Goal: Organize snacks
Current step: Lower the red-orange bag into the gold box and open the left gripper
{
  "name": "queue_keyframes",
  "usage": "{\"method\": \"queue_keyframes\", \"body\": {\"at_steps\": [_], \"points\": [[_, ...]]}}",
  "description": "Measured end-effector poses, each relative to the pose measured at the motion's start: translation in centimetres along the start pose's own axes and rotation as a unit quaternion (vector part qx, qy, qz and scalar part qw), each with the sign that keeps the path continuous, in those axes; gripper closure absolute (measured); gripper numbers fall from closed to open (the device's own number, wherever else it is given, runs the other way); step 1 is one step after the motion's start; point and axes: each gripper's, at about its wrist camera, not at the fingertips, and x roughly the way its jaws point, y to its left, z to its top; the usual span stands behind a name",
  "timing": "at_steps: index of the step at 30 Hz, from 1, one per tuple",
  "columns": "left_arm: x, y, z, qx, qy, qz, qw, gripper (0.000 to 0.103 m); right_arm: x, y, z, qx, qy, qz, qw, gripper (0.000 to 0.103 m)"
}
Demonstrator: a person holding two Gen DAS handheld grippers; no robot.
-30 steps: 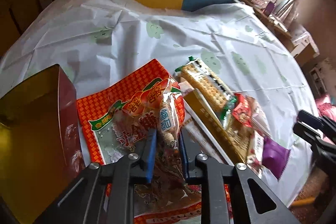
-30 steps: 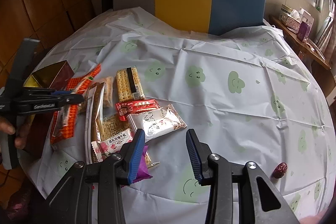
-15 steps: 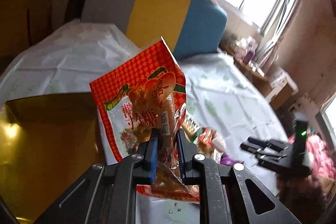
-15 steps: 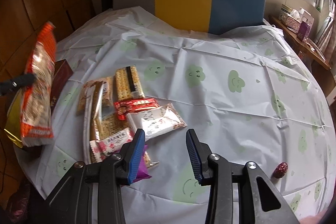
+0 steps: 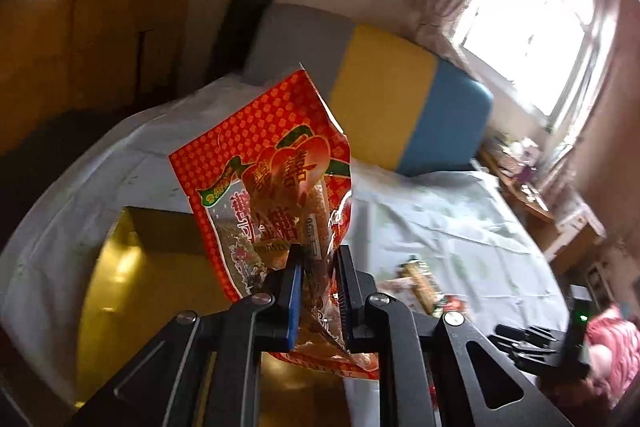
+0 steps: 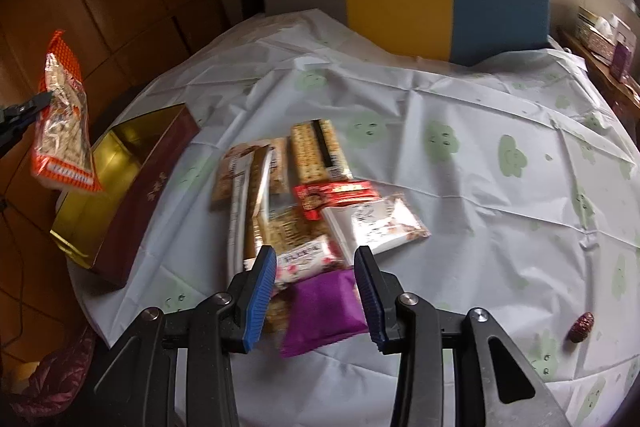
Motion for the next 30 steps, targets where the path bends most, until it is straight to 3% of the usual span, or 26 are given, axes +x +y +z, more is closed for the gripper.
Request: {"method": "queue_keyframes", "body": {"at_steps": [5, 12, 22, 30], "points": [[2.5, 2.4, -1.8, 0.001, 0.038, 0.058, 0.9976, 0.087, 1.1, 1.3, -0.2, -0.016, 0.015, 0.001, 1.0, 0.062], [7.7, 2.0, -4.4, -0.005, 0.073, 0.075, 0.9946, 0.087, 2.7, 2.5, -0.6, -0.029, 0.033, 0.0, 0.999, 0.062], [7.4, -0.7, -6.0, 0.01, 0.069, 0.045, 0.9966, 0.088, 3.5, 2.6, -0.7, -0.028, 0.04, -0.006, 0.999, 0.062], [5.3, -7.1, -10.3, 0.075, 0.09, -0.036, 0.9925, 0.088, 2.5, 1.5, -0.3, 0.003, 0.023, -0.003, 1.0, 0.062]]}}
